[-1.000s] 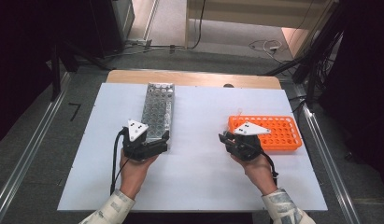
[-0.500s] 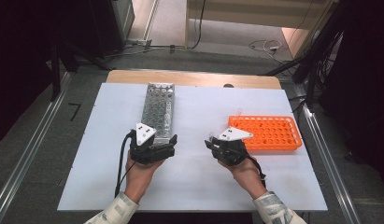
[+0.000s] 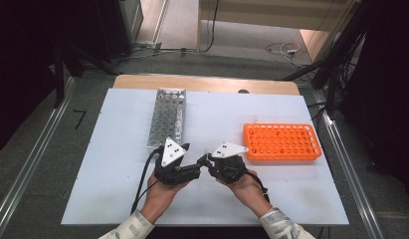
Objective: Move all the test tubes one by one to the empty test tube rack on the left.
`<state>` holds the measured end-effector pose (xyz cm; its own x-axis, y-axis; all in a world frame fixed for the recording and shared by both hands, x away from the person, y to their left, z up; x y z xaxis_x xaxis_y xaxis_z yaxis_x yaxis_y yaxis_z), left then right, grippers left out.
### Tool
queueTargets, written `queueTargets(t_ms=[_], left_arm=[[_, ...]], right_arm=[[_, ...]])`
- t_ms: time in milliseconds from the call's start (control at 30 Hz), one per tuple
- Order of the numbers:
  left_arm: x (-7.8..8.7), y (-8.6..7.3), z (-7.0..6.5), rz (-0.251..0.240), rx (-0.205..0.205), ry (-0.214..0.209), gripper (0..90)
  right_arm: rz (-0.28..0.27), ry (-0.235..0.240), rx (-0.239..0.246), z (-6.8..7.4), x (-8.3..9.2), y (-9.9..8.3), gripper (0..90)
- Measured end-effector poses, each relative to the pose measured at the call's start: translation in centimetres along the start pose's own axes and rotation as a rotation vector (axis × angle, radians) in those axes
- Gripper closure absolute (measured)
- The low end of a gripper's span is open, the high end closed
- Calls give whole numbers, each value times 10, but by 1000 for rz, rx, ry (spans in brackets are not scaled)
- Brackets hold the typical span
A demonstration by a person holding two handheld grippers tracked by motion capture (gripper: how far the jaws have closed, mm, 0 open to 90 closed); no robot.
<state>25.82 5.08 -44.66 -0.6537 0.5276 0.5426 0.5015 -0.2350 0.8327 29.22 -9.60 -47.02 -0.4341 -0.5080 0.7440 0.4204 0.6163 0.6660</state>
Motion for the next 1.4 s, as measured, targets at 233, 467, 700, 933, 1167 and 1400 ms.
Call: queueTargets(t_ms=[233,467,700,933,1167,1400], left_arm=[[-2,-2,-4,7,-36,-24,570],[-3,-3,-6,9,-83,7,742],[0,1,0,2,-70,19,756],[19,19,25,-60,4,61,756],[31,31,53,-123,64,139,756],[29,40,64,-153,61,200,757]], right_arm=[[1,36,20,11,-2,2,728],[1,47,28,13,-1,3,728],[15,57,18,12,0,4,488],[-17,38,-52,-10,14,4,331],[-49,-23,-137,-42,33,-3,271],[-71,-66,-195,-65,46,-8,268]])
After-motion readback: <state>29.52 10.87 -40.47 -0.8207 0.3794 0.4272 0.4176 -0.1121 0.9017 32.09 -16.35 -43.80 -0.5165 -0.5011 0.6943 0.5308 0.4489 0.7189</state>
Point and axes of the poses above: each handheld gripper's, and its own axes: x roughly backward along the jaws, y roughly out of its top, z roughly to its left, the point moved 3 cm from there along -x, roughly forward along the jaws, and after that the axes turned 9 degrees about z, right-handed, at the moved point
